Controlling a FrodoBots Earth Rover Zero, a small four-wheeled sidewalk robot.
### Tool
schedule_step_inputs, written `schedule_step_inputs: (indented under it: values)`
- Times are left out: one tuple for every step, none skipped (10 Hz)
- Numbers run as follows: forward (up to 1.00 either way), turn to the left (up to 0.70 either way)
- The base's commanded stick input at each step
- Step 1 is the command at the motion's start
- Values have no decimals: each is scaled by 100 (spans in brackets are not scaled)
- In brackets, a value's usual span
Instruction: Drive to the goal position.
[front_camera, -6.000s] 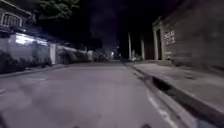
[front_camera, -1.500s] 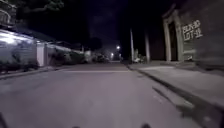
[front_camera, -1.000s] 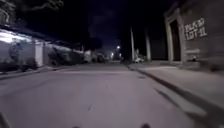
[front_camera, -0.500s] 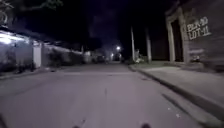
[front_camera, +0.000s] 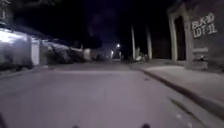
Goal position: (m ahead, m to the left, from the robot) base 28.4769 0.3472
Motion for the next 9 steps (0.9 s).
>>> schedule_step_inputs:
  values:
    - [50, 0]
    - [50, 0]
    - [50, 0]
    - [50, 0]
    - [50, 0]
    - [50, 0]
    - [50, 0]
    - [50, 0]
    - [50, 0]
